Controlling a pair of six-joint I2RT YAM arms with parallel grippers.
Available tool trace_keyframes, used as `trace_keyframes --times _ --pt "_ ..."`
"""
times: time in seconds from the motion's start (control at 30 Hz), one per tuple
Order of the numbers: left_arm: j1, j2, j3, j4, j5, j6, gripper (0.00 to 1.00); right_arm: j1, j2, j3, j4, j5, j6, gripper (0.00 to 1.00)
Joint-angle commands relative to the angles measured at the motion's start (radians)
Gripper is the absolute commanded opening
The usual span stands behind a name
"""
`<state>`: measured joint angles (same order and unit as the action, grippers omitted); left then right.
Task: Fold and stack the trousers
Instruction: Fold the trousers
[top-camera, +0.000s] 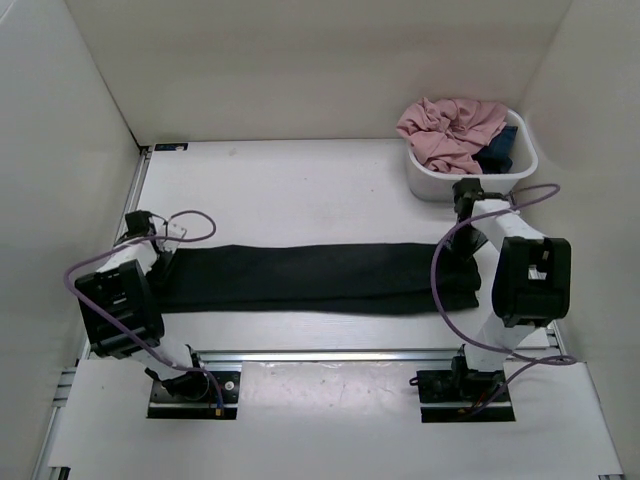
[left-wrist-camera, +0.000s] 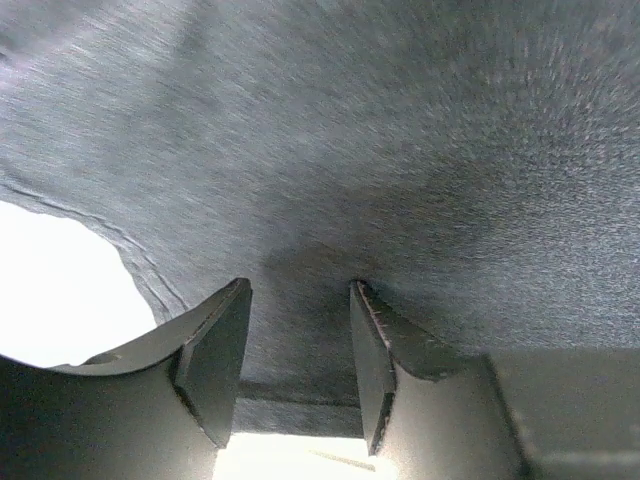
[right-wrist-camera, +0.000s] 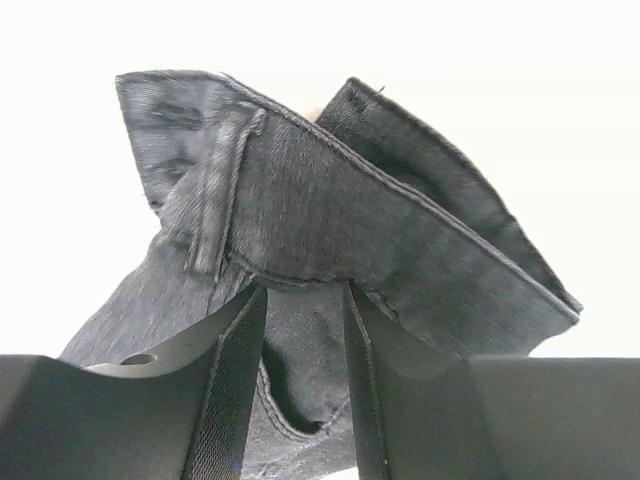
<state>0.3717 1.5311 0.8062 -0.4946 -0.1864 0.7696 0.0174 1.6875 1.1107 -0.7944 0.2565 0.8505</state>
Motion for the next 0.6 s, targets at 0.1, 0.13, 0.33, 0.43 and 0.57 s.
trace_keyframes --times 0.1,0.13,0.33,0.43,0.57 --pt "-0.027 -0.029 0.185 -0.08 0.065 -0.136 0.57 -0.014 0.002 0.167 -0.019 0.084 -0.137 0.44" --pt "-0.016 -0.038 0.2 -0.126 0.065 -0.116 0.57 -0.014 -0.017 0.152 -0.019 0.07 -0.152 0.46" --pt "0.082 -0.126 0.211 -0.234 -0.01 0.052 0.61 -0.014 -0.207 0.094 -0.068 0.01 -0.215 0.51" --pt "0.17 -0.14 0.154 -0.234 -0.031 0.175 0.63 -0.037 -0.245 0.084 -0.126 0.001 -0.261 0.52" --pt "0.268 -0.065 0.143 -0.234 0.019 0.232 0.66 -0.048 -0.256 0.064 -0.177 -0.084 -0.288 0.58"
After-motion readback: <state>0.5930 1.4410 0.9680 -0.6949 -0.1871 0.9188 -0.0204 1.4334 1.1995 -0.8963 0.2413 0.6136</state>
